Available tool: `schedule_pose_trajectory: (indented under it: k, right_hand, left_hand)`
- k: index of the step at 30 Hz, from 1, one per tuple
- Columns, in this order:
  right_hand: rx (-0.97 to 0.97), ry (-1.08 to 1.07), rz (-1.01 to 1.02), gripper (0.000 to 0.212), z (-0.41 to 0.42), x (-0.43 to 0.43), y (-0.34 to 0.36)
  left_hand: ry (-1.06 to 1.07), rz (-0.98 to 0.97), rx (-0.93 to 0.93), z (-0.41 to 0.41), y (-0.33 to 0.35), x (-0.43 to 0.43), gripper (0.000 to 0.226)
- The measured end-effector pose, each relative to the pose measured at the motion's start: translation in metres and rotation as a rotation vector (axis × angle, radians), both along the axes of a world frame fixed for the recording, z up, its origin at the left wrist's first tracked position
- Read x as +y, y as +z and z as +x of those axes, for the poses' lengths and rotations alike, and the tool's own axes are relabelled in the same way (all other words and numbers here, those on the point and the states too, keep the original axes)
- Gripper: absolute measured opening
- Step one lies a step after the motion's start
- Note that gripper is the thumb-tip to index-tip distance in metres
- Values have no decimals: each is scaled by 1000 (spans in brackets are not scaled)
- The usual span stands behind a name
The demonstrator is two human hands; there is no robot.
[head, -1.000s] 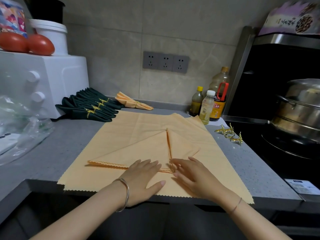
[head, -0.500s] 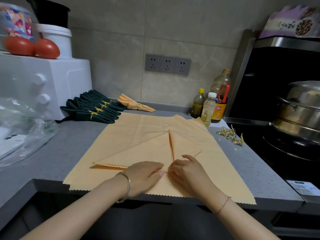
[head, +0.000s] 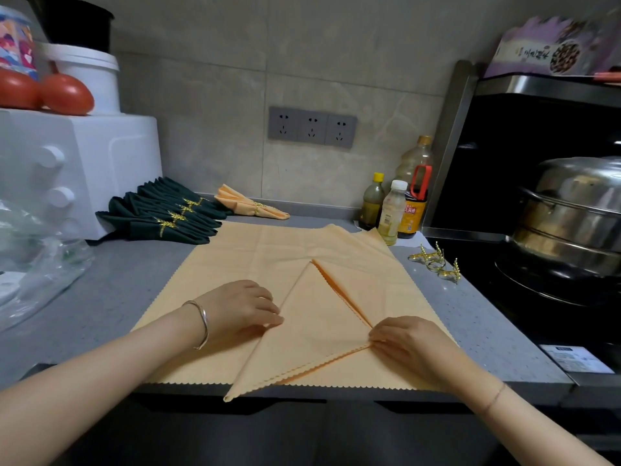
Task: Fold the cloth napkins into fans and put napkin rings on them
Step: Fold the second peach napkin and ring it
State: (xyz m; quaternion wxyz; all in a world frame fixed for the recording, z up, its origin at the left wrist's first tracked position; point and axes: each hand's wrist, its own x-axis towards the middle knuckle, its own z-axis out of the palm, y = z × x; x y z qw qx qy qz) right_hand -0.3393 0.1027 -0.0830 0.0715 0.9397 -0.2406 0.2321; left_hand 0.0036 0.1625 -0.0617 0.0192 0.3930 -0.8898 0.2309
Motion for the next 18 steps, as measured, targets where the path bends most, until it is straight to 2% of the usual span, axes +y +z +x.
schedule_pose_trajectory:
  k: [4, 7, 11, 13, 15, 18]
  right_hand:
    - [42, 40, -110, 32, 6, 2, 3]
    - [19, -4, -68, 36, 8, 4, 4]
    - [-4, -84, 64, 33, 10, 4, -1]
    - [-28, -137, 159, 34, 12, 3, 0]
    - [-66, -171, 238, 27, 13, 2, 1]
    - [-128, -205, 331, 20, 17, 3, 1]
  left_hand:
    - [-82, 13, -4, 1, 2, -8, 23]
    - [-80, 54, 189, 7, -5, -13, 39]
    - [100, 199, 361, 7, -5, -13, 33]
    - [263, 329, 513, 0, 1, -13, 39]
    - [374, 490, 774, -7, 5, -17, 16]
    - [463, 591, 977, -16, 4, -32, 13]
